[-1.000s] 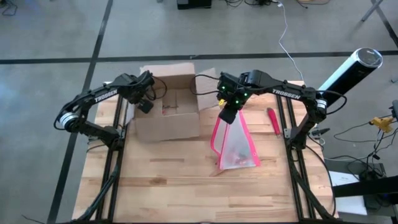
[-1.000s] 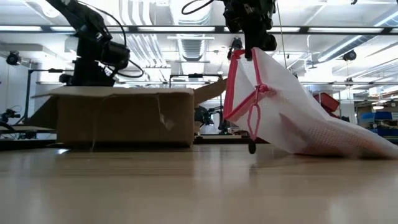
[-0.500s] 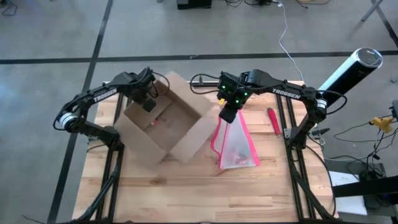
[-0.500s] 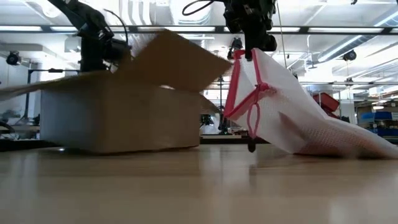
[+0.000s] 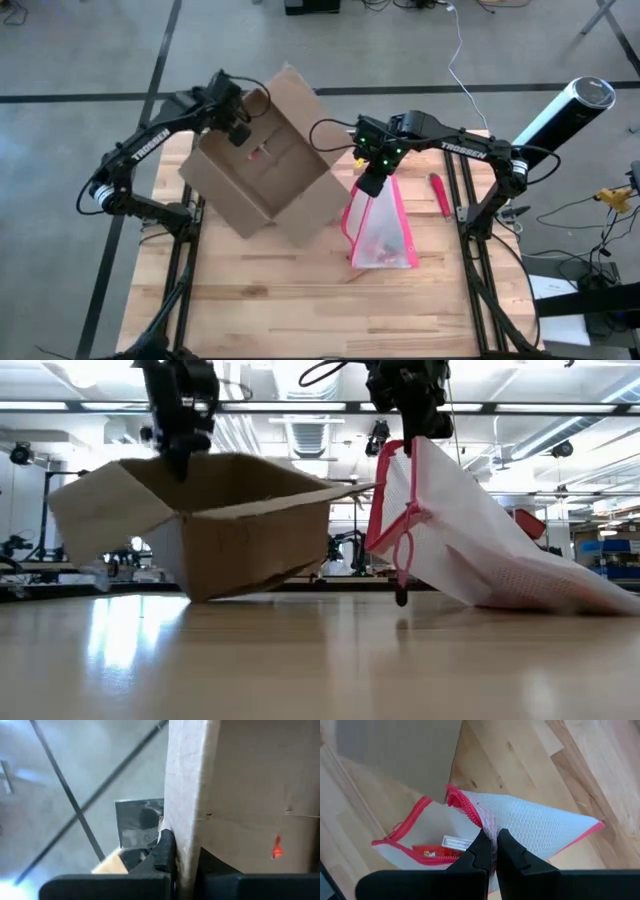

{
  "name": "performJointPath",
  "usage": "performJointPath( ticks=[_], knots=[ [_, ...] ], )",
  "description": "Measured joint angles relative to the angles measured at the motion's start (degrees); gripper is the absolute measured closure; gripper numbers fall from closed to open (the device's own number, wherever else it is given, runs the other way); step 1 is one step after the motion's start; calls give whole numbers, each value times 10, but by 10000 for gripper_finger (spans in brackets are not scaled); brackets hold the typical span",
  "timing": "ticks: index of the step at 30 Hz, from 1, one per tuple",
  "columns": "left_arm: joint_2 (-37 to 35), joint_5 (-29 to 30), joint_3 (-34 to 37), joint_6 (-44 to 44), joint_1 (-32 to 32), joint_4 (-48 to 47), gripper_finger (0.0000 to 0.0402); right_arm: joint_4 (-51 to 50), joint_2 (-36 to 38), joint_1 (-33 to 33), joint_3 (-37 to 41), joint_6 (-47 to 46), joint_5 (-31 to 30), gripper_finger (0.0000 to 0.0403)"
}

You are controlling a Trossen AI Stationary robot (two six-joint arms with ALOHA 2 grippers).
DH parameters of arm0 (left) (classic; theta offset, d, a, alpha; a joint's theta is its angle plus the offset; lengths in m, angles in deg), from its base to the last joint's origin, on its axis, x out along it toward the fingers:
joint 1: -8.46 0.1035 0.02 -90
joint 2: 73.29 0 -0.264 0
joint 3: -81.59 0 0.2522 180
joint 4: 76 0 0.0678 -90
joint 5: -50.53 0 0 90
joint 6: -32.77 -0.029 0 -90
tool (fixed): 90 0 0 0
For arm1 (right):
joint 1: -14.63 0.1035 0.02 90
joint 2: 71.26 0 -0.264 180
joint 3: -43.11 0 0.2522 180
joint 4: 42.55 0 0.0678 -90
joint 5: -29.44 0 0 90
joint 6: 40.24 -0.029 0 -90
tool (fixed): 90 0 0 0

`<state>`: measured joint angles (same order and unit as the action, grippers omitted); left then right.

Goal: Unpack boxes
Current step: Put the orange candy into the zip bag

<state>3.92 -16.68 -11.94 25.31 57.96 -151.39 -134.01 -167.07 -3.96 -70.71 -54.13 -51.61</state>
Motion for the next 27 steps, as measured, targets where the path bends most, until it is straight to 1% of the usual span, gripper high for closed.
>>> performJointPath(
  ticks=[4, 7, 12, 17, 20, 24, 27],
  knots=[
    [4, 1, -41, -7, 0, -9, 401, 3, 0, -2, 0, 0, 0, 403],
    [16, -17, -40, -8, 0, -22, 401, 4, 0, -5, 0, 0, 0, 403],
    [47, -54, -5, 7, -4, -43, 401, 5, 0, -6, 0, 0, 0, 403],
    [61, -100, 36, 25, -11, -6, 401, 4, 0, -6, 0, -5, 0, 403],
    [63, -116, 65, 32, -14, 14, 400, 2, 0, -6, 0, -9, 0, 403],
    [62, -134, 98, 36, -14, 31, 376, 2, 0, -6, 0, -11, 0, 403],
    [62, -155, 113, 28, -14, 33, 335, 2, 0, -6, 0, -11, 0, 403]
  ],
)
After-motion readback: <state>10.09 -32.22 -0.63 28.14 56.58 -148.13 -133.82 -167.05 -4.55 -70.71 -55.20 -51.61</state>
